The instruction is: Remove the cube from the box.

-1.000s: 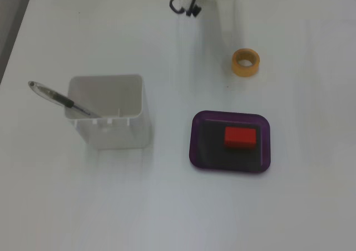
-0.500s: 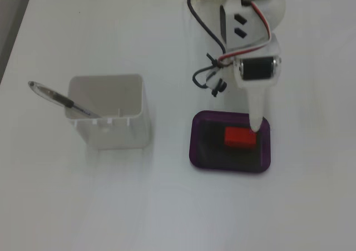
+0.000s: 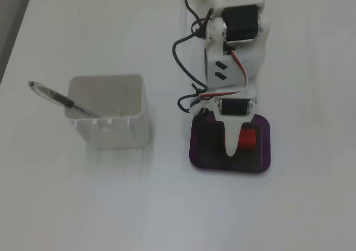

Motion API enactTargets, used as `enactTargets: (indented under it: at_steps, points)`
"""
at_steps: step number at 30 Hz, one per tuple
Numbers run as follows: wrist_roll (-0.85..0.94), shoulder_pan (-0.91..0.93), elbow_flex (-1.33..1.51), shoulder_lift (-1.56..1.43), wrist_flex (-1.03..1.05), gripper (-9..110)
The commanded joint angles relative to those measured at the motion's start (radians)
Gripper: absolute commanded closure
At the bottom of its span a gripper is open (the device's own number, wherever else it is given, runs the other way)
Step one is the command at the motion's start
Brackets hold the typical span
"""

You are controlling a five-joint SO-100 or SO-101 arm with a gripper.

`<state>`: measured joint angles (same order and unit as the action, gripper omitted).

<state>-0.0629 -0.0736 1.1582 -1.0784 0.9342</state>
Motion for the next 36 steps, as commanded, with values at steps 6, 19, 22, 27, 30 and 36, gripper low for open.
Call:
enactTargets:
  at_steps: [6,19,22,27,30,36]
  points:
    - [0.008,0.017,-0.032,-0.018,0.006,82]
    - [0.084,-0.044,0.049,-0.018,-0.009,92]
    - [0.078,-0.051,0.054,-0.018,-0.011,94]
    - [0.075,-0.051,0.041,-0.020,-0.011,102]
    - [0.074,-0.052,0.040,-0.034,0.002,102]
    - [0.072,-0.054,-0.072,-0.161,0.107,102]
